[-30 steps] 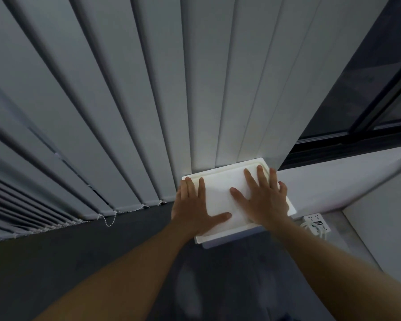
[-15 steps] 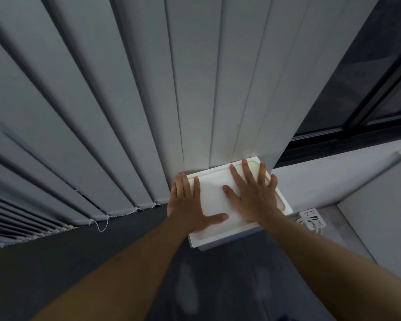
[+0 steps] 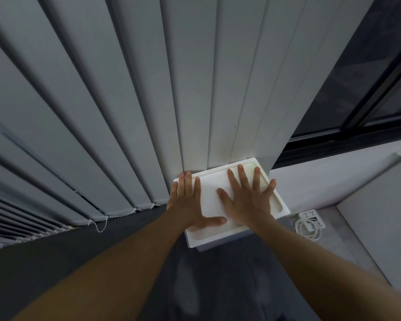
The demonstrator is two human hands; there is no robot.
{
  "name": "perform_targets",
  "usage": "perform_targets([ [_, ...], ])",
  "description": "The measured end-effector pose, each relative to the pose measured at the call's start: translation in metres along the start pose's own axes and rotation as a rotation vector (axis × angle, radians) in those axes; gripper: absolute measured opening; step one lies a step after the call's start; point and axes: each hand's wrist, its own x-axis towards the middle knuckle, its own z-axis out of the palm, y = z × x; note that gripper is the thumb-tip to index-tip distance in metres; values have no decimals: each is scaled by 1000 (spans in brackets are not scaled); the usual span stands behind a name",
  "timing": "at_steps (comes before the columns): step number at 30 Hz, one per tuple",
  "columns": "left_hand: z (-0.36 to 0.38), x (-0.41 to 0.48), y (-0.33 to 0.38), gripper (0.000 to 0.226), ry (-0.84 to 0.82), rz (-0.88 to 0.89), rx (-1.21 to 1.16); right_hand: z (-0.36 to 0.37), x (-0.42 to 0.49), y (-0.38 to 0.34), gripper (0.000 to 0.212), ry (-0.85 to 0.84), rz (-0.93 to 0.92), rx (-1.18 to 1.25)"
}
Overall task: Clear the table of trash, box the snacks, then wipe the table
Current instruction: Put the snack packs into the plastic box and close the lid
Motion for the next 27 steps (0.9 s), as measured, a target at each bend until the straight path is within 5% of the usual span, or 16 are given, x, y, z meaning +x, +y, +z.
perform_targets([
  [17, -4, -3, 2, 154, -61, 38, 21, -17, 15, 33, 78, -17, -108, 20],
  [27, -4, 1, -1, 135, -100, 140, 73, -10, 11, 32, 81, -22, -116, 28],
])
